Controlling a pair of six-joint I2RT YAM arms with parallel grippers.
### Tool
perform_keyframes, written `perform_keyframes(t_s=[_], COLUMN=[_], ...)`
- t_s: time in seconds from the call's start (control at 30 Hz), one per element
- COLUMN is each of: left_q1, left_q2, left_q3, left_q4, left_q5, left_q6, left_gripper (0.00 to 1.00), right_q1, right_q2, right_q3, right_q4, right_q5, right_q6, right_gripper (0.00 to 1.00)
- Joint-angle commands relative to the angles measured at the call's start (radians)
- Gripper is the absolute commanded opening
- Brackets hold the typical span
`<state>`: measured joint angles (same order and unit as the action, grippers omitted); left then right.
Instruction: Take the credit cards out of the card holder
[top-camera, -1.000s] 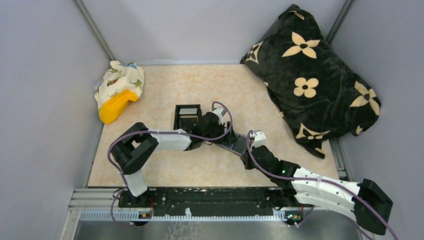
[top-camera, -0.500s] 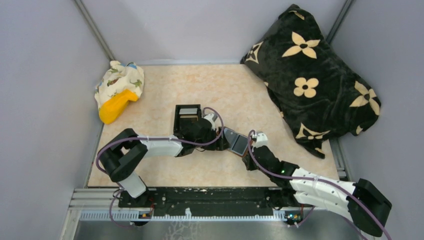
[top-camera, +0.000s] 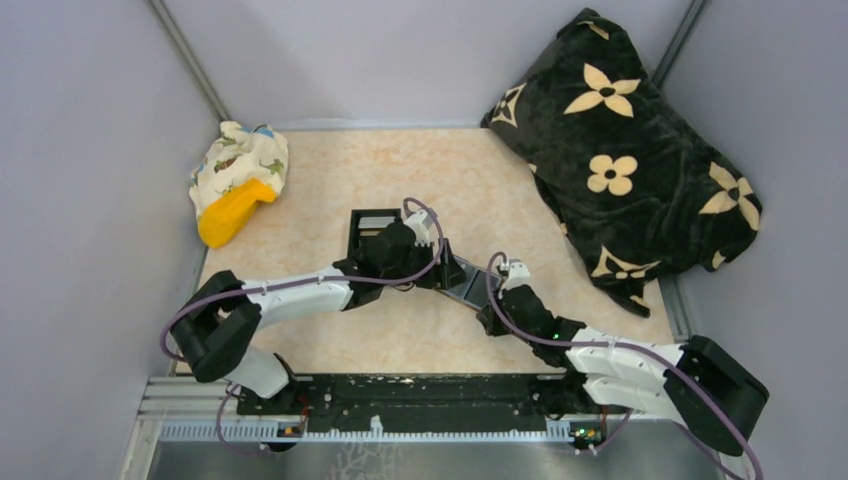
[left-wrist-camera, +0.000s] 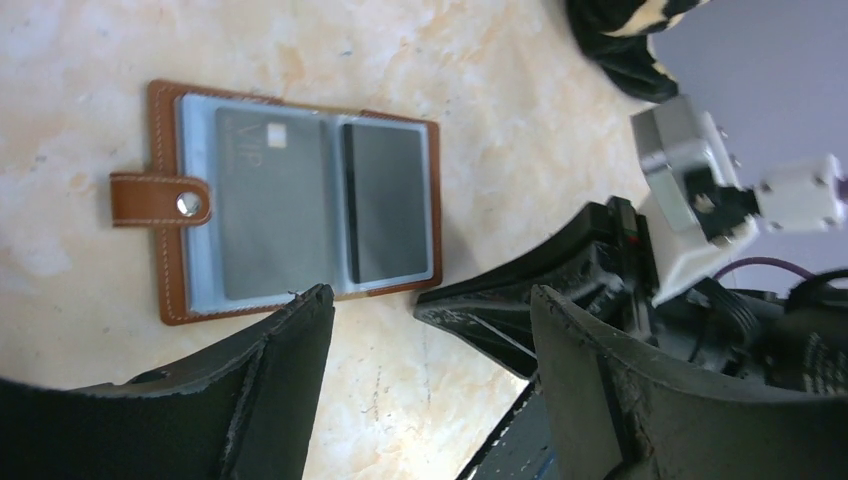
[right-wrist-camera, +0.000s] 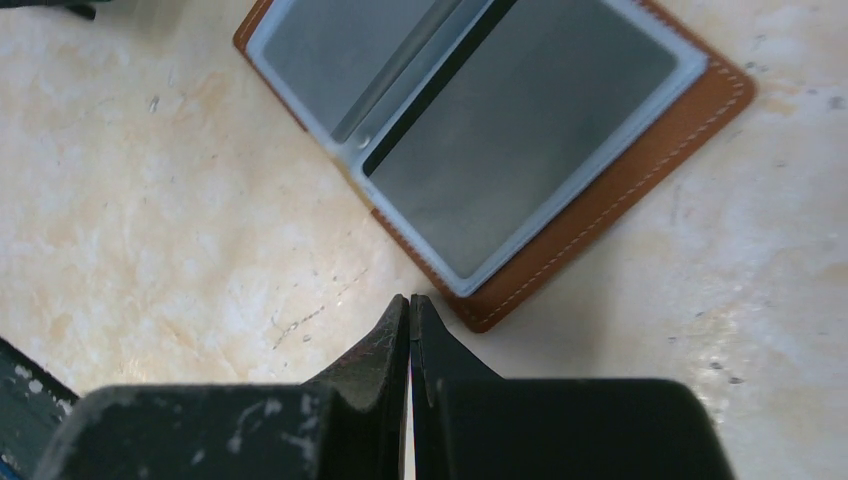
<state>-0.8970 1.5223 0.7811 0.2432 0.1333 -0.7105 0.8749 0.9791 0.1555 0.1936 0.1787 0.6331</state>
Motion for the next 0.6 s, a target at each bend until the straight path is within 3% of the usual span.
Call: perform_keyframes(t_s=[0.0, 0.23, 0.43, 0.57], left_q1=[-0.003, -0.002, 0.005, 0.04], left_q2=[-0.013, 0.063, 0.134, 0.228], left_q3=[0.03, 0.035, 0.03, 0.053], left_q4=[0.027, 0.139, 0.263, 0.352], left_q5=[0.04, 0.138, 0.18, 0.317], left_q6=[0.048, 0.022, 0.004, 0.0], left_gripper=[0.78, 0.77, 0.76, 0.78], right_q1=[-0.089, -0.179, -0.201, -0.211], right_q2=[-0.062, -0.196, -0.213, -0.223], right_q3=[-0.005, 0.018, 0.052, 0.06], right_q4=[0.005, -0.137, -0.161, -0.156], right_q5=[-0.024, -0.033, -0.056, -0.04], right_q6=[0.008, -0.057, -0.087, -0.065], right_gripper=[0.0, 0.0, 0.0, 0.0])
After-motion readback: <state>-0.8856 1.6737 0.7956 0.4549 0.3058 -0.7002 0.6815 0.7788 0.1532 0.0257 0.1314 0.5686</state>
